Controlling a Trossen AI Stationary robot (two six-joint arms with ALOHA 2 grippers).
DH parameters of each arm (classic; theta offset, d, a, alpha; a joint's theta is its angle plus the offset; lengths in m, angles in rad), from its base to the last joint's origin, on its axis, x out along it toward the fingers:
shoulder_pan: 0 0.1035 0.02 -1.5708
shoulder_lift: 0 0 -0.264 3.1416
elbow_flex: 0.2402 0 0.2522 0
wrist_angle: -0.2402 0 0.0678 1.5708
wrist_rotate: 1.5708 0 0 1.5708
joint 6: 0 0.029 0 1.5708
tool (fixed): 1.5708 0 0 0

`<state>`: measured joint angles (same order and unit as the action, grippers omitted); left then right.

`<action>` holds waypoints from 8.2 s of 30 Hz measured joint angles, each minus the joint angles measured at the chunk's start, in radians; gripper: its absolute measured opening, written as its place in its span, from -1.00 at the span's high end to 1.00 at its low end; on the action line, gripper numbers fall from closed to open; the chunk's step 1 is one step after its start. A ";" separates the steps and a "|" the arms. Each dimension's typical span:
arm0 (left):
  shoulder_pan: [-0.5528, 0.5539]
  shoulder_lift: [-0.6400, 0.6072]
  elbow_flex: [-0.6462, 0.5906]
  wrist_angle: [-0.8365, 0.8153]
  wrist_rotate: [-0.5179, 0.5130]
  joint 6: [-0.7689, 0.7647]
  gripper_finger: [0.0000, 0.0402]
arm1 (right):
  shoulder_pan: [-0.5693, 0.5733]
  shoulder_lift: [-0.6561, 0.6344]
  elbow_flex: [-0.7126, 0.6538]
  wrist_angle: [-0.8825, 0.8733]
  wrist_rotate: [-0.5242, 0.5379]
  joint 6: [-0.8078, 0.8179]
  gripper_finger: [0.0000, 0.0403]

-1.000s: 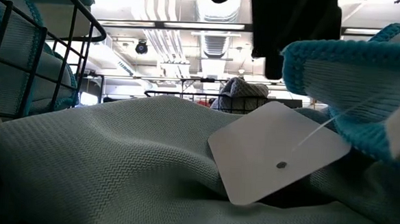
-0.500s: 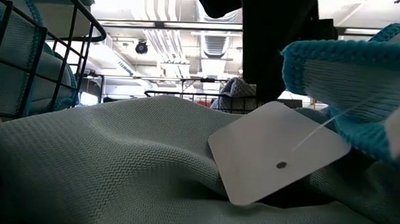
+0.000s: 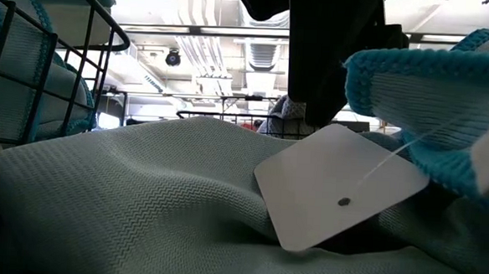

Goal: Sort microfiber towel by color & place in baskets
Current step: Put the blue microfiber cloth into the bottom wire basket, then put the top white microfiber cloth into the top wire basket

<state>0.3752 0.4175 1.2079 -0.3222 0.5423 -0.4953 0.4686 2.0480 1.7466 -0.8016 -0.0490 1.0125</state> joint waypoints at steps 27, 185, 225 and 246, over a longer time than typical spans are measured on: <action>0.000 0.000 0.000 0.000 0.000 0.007 1.00 | 0.000 0.127 -0.001 0.035 -0.123 0.052 0.48; 0.000 0.000 0.000 -0.015 0.000 0.041 1.00 | -0.118 -0.071 -0.002 1.034 0.014 -0.316 0.19; 0.000 0.000 0.060 -0.046 0.080 0.057 1.00 | -0.129 -0.583 -0.002 -0.007 0.678 -0.541 0.28; 0.000 0.076 0.026 0.035 -0.009 0.030 1.00 | -0.129 -0.714 -0.002 -0.104 0.780 -0.542 0.28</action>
<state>0.3748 0.4935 1.2343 -0.2872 0.5330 -0.4649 0.3393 1.3338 1.7447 -0.9054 0.7313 0.4707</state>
